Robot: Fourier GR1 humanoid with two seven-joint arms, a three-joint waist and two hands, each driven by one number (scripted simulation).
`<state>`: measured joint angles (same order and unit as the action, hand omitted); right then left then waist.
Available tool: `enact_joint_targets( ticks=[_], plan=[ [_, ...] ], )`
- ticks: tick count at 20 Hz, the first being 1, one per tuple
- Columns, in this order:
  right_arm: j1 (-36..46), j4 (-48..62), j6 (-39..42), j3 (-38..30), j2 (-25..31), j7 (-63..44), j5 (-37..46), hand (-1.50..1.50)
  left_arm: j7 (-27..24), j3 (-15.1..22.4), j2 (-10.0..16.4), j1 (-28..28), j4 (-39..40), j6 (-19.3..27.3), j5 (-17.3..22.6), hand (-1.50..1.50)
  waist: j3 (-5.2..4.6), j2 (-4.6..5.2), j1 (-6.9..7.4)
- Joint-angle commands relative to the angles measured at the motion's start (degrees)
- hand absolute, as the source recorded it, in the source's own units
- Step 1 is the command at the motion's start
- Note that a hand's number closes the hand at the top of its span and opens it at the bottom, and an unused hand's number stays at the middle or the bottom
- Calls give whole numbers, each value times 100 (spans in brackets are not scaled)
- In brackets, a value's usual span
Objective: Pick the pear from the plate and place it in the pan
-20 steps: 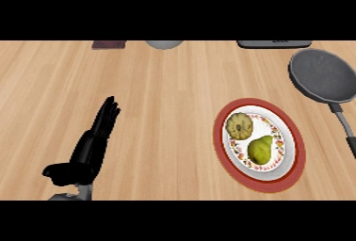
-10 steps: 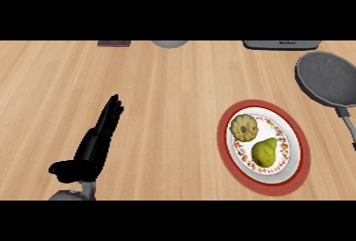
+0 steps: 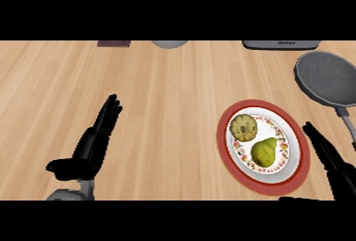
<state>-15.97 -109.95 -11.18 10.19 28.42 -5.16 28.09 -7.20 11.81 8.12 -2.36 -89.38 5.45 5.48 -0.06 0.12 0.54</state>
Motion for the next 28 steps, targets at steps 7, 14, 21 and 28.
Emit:
enact_joint_targets(
  ticks=[7,14,21,28],
  plan=[
    [567,288,585,-28,-749,-598,729,-150,125,-133,-289,102,-85,-89,-199,0,6,-14,-61],
    [616,1063,361,-374,-1111,242,532,-150,194,-167,-476,-139,23,-48,-423,0,7,-13,-66],
    [1039,1353,648,-386,-1412,14,866,-150,560,-364,-310,76,-514,-286,-414,0,6,-16,-53],
    [1888,2465,878,-287,-1452,35,1225,150,58,-345,-369,298,-265,-391,-464,0,6,-11,-16]
  ],
)
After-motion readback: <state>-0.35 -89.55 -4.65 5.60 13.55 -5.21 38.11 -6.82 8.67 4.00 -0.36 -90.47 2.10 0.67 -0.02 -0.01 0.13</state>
